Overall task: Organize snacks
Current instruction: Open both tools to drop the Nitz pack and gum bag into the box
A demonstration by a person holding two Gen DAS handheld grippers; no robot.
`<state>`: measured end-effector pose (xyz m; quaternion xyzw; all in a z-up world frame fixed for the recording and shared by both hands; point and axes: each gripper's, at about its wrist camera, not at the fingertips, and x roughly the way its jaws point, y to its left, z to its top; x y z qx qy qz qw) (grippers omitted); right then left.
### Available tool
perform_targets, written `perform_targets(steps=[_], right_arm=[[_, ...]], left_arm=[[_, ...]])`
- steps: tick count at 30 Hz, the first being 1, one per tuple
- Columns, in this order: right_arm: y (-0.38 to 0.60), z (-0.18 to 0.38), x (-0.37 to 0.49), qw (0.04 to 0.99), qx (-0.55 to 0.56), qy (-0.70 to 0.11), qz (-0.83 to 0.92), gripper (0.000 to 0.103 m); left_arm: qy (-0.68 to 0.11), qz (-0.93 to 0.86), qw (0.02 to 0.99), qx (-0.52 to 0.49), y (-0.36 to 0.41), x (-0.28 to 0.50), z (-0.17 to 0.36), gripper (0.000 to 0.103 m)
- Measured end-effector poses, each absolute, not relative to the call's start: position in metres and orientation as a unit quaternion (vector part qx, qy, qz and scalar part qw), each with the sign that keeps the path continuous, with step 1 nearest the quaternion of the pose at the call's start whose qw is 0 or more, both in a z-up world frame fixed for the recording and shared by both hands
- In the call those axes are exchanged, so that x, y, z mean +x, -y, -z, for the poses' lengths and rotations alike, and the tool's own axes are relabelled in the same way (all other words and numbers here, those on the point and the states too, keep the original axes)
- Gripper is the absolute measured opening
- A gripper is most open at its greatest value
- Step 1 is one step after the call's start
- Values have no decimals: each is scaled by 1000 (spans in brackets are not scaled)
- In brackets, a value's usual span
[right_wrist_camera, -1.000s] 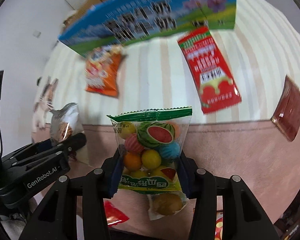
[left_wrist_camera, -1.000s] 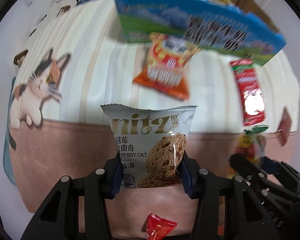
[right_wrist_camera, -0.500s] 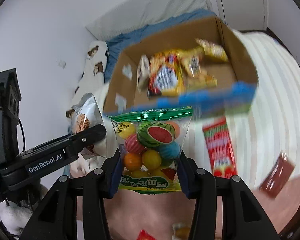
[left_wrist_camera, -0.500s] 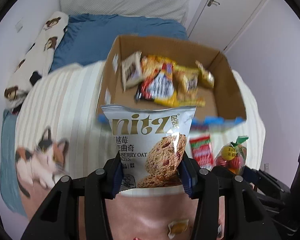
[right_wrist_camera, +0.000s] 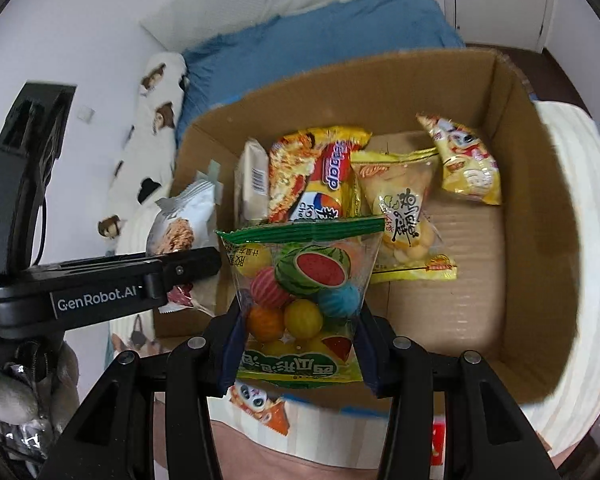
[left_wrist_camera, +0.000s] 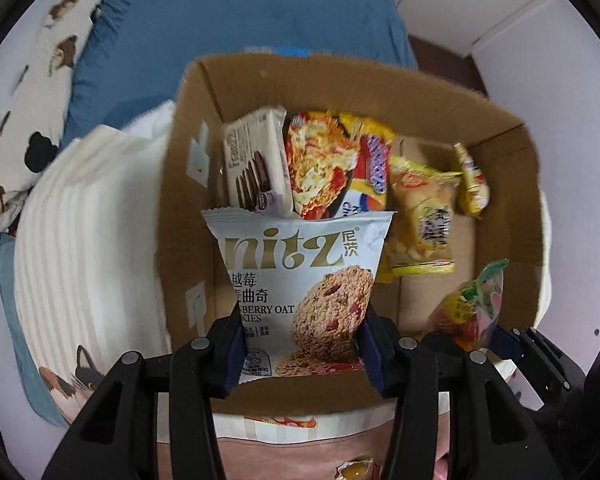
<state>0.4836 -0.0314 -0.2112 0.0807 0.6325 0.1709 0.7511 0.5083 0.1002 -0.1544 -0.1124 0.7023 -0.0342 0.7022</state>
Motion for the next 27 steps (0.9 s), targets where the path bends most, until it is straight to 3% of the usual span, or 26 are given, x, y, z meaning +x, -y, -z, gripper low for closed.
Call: perform_targets(steps=[13, 14, 15, 17, 21, 27], right_arm=[[19, 277, 506, 690, 48, -703, -163, 52], [18, 281, 508, 682, 41, -713, -158, 57], [16, 284, 509, 677, 31, -720, -151, 75], [15, 285, 510, 677, 9, -722, -141, 97], [13, 281, 511, 681, -9, -719, -138, 97], [22, 267, 514, 697, -18, -706, -121, 97]], left_arm=[[-757, 22, 646, -102, -99, 505, 223, 47], [-761, 19, 641, -104, -99, 507, 227, 47], [-764, 21, 636, -111, -100, 506, 230, 48], [-761, 22, 637, -122, -101, 504, 231, 52], [-744, 21, 657, -117, -100, 500, 224, 92], [-727, 17, 678, -111, -97, 496, 211, 95]])
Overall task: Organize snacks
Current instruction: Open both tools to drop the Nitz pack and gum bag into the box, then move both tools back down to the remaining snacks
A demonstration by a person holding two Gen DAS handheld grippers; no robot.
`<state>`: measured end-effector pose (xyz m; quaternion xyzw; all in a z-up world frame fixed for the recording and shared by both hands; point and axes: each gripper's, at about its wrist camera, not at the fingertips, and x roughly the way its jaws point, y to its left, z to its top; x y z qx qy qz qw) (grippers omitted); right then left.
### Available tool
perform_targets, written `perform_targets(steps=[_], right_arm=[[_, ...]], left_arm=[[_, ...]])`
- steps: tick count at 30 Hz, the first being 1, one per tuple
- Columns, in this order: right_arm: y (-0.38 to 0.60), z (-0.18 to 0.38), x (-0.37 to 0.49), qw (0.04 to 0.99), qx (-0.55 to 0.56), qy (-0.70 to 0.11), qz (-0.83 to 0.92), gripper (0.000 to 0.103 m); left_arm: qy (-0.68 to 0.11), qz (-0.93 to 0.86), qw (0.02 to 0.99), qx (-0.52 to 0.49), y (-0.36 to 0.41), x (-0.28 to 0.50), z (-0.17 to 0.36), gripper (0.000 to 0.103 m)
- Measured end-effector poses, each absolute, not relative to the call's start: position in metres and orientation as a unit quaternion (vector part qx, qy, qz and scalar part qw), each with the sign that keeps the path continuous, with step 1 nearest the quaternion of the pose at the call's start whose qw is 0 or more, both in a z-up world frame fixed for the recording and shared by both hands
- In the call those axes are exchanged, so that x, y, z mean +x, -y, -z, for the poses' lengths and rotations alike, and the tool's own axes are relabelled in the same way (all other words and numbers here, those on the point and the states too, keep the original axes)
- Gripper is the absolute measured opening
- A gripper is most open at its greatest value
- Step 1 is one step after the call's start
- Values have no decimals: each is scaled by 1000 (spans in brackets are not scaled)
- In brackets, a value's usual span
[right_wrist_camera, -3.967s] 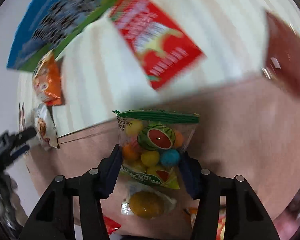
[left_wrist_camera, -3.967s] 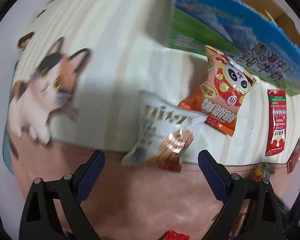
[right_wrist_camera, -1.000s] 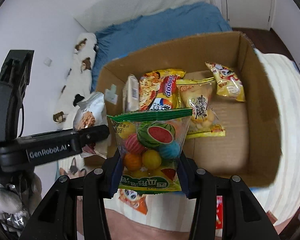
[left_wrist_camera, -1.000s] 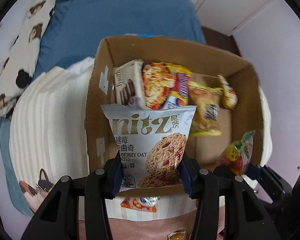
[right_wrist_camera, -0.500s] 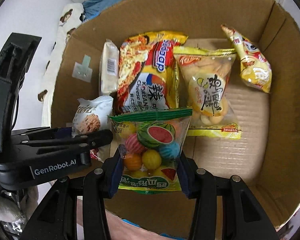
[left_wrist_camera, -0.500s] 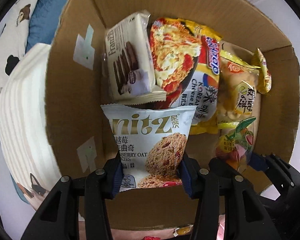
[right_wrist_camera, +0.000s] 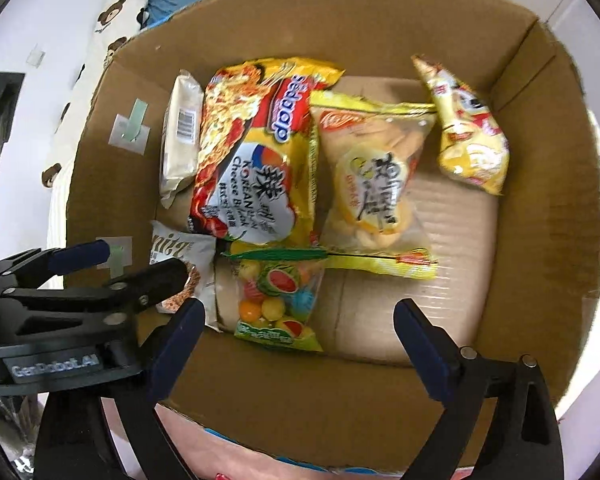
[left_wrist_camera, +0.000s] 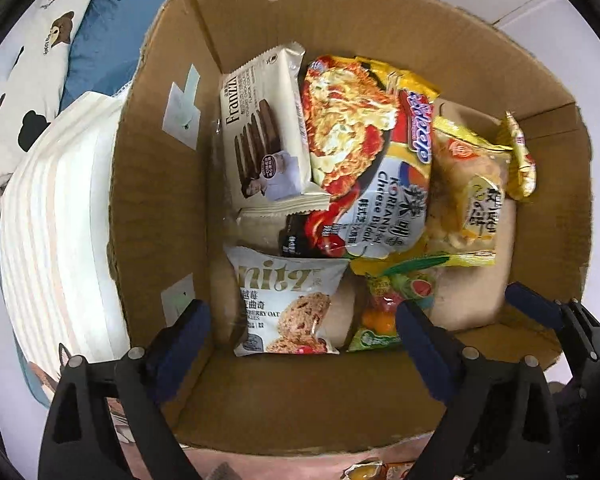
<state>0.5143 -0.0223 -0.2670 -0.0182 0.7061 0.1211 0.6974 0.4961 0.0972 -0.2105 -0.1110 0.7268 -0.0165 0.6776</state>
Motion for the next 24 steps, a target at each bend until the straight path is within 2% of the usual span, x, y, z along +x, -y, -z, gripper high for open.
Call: perform_targets(steps=[8, 24], right_arm=[[38, 242, 497, 726, -17, -679, -108, 98], [66, 142, 405, 825, -25, -555, -101, 98]], left_arm=[[-691, 15, 716, -99, -97, 476, 173, 95], [-540, -16, 839, -68, -89, 392, 64, 95]])
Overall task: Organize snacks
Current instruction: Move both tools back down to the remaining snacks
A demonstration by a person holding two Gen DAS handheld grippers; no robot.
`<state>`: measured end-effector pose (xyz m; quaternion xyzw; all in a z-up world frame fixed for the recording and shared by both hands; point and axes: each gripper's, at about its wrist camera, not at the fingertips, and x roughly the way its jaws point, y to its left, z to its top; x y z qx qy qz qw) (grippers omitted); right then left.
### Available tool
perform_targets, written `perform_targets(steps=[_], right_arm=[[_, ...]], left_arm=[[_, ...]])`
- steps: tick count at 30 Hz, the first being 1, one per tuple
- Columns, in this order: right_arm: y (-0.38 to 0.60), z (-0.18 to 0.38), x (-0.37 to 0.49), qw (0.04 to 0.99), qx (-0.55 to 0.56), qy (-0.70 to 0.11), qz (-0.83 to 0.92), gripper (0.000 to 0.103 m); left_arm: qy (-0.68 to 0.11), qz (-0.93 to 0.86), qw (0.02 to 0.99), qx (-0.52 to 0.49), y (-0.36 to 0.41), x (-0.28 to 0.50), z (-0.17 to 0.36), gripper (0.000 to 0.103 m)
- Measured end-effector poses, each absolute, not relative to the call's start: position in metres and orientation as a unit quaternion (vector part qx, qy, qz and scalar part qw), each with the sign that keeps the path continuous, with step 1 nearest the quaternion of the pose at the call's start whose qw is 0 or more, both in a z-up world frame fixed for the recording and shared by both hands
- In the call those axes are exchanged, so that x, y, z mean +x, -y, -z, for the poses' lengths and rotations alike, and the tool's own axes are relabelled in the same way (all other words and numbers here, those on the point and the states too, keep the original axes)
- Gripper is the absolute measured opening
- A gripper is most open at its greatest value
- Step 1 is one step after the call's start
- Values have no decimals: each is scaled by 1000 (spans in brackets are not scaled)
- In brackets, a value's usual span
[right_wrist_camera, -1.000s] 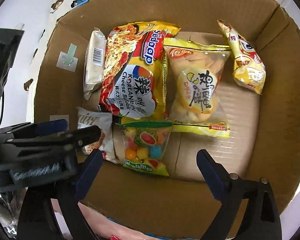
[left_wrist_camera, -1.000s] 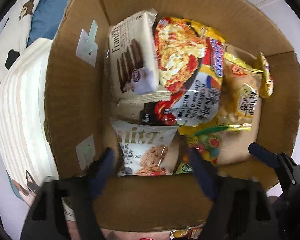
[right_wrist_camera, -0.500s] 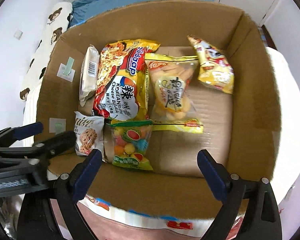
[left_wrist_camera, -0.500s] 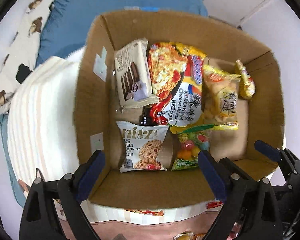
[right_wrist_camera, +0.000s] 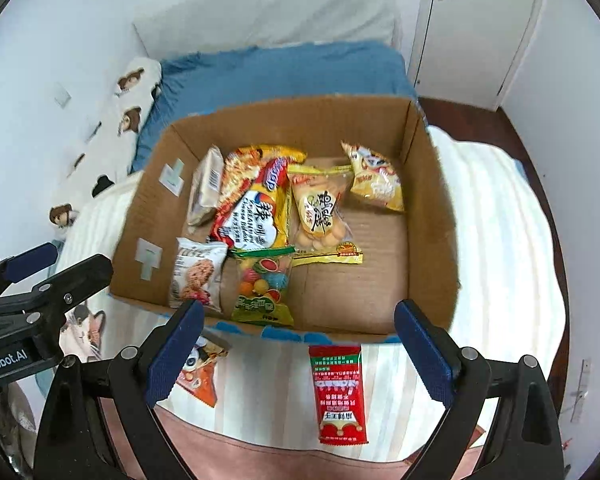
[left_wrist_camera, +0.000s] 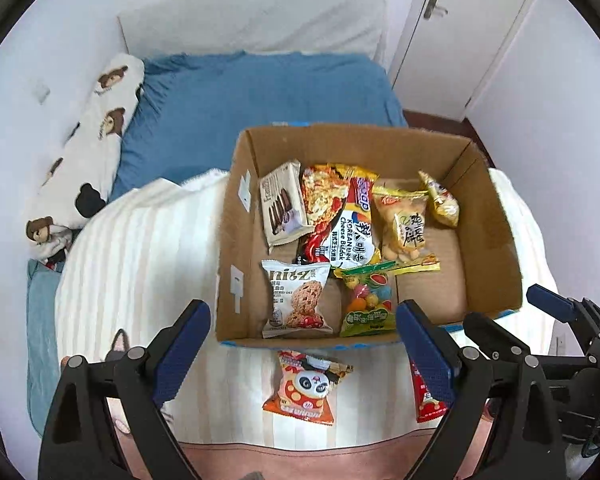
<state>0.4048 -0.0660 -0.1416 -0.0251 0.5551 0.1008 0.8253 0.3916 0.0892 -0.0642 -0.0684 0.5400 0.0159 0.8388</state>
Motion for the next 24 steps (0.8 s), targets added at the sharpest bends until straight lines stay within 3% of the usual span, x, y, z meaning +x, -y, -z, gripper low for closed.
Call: perform_targets(steps=[14, 17, 24], right_arm=[[94, 111, 309, 836, 46, -533, -123, 98], [108, 128, 276, 827, 50, -549, -113, 98], [141, 201, 200, 767, 73, -631, -94, 98]], left_arm=[[-484, -35, 871, -76, -81, 293, 28, 95], [-507, -28, 860, -50, -69, 261, 51, 95], [-633, -1, 774, 8, -34, 190, 160, 95]])
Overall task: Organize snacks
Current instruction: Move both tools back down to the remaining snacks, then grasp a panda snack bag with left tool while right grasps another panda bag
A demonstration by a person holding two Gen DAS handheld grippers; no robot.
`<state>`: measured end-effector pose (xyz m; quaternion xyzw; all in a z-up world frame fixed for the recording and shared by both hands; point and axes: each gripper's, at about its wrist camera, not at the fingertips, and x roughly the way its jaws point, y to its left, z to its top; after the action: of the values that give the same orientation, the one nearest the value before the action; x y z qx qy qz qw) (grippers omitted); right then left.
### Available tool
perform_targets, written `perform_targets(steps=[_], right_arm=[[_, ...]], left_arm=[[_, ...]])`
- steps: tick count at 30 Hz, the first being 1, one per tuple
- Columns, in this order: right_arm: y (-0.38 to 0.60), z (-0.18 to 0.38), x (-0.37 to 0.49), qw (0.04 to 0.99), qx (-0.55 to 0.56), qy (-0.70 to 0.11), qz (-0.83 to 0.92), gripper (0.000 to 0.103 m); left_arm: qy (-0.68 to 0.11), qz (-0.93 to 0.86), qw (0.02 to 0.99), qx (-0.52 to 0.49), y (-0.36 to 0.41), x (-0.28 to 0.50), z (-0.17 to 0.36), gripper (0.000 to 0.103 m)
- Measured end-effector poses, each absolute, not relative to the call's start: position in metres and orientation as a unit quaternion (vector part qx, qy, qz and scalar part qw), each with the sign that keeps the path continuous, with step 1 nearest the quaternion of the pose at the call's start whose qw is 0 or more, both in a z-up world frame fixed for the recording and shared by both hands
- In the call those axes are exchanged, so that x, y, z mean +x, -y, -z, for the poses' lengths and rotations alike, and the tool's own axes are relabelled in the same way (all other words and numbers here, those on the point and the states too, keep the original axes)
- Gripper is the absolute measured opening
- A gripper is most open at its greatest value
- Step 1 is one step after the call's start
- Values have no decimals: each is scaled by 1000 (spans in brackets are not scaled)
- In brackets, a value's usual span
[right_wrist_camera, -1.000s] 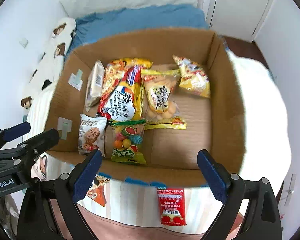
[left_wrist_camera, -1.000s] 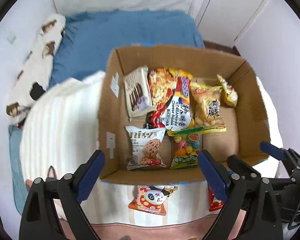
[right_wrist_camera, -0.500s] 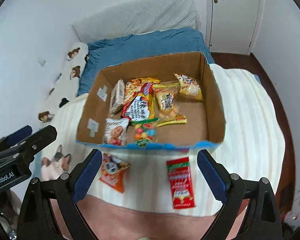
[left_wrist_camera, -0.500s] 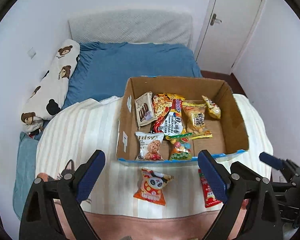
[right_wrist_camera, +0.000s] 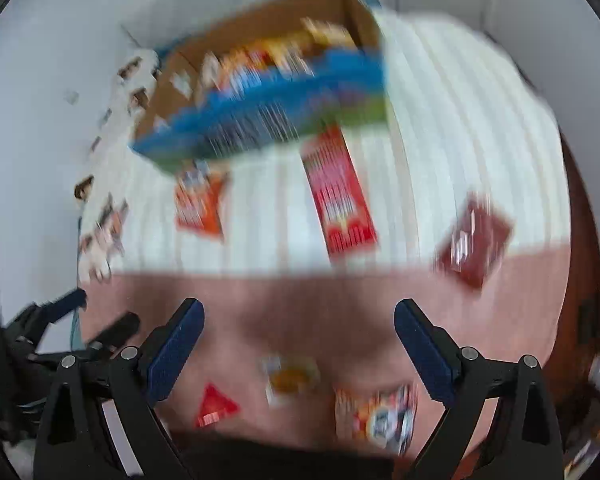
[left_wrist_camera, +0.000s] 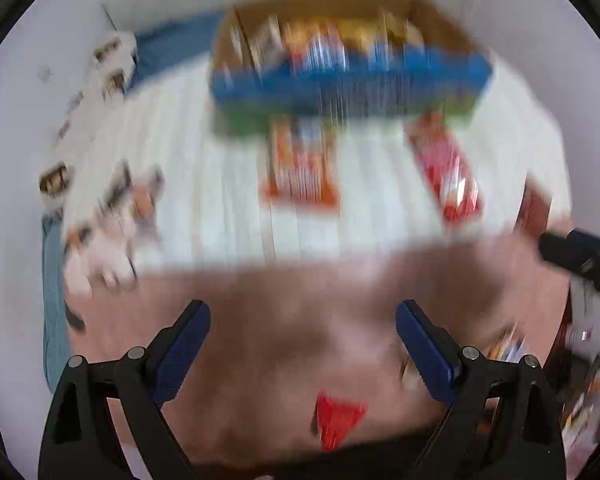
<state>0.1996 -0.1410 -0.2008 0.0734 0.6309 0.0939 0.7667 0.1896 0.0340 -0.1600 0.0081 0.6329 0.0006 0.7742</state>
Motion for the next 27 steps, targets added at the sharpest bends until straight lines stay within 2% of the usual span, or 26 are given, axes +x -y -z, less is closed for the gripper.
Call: perform_targets(steps=[3, 8, 16, 21, 27], right_arm=[[165, 236, 173, 733, 109, -667, -75, 98], [221, 291, 127, 670, 235, -704, -8, 98], [248, 364, 99, 581, 377, -721, 25, 98], [240, 378, 111, 598, 356, -718, 30, 70], [203, 341, 157, 670, 182, -717, -55, 49]], left_arm=[[-677, 2, 736, 5, -28, 162, 198, 95], [-736, -7, 676, -43, -32, 126, 250, 95], [-747, -12, 660, -80, -31, 125, 266, 95], [-730, -13, 677, -93, -33, 148, 252, 95], [-696, -20, 711, -92, -33, 192, 227, 95]])
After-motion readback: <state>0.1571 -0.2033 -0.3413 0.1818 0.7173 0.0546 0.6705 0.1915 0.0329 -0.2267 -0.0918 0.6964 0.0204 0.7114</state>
